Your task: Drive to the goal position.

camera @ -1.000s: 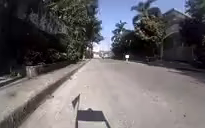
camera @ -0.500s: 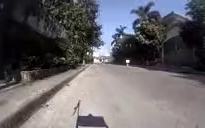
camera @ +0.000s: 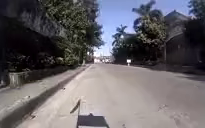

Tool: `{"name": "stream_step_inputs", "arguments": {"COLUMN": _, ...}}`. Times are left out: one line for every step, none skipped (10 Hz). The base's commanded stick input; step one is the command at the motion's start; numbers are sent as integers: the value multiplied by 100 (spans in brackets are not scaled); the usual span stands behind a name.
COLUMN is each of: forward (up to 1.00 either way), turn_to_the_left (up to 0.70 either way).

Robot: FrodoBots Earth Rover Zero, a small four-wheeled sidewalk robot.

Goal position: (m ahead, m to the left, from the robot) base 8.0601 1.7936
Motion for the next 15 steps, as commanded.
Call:
{"name": "stream_step_inputs", "arguments": {"forward": 70, "turn_to_the_left": -3}}
{"name": "stream_step_inputs", "arguments": {"forward": 70, "turn_to_the_left": -3}}
{"name": "stream_step_inputs", "arguments": {"forward": 70, "turn_to_the_left": -3}}
{"name": "stream_step_inputs", "arguments": {"forward": 70, "turn_to_the_left": -3}}
{"name": "stream_step_inputs", "arguments": {"forward": 70, "turn_to_the_left": -3}}
{"name": "stream_step_inputs", "arguments": {"forward": 70, "turn_to_the_left": -3}}
{"name": "stream_step_inputs", "arguments": {"forward": 70, "turn_to_the_left": -3}}
{"name": "stream_step_inputs", "arguments": {"forward": 70, "turn_to_the_left": -3}}
{"name": "stream_step_inputs", "arguments": {"forward": 70, "turn_to_the_left": -3}}
{"name": "stream_step_inputs", "arguments": {"forward": 70, "turn_to_the_left": -3}}
{"name": "stream_step_inputs", "arguments": {"forward": 70, "turn_to_the_left": -3}}
{"name": "stream_step_inputs", "arguments": {"forward": 70, "turn_to_the_left": -3}}
{"name": "stream_step_inputs", "arguments": {"forward": 70, "turn_to_the_left": -3}}
{"name": "stream_step_inputs", "arguments": {"forward": 70, "turn_to_the_left": -3}}
{"name": "stream_step_inputs", "arguments": {"forward": 70, "turn_to_the_left": -3}}
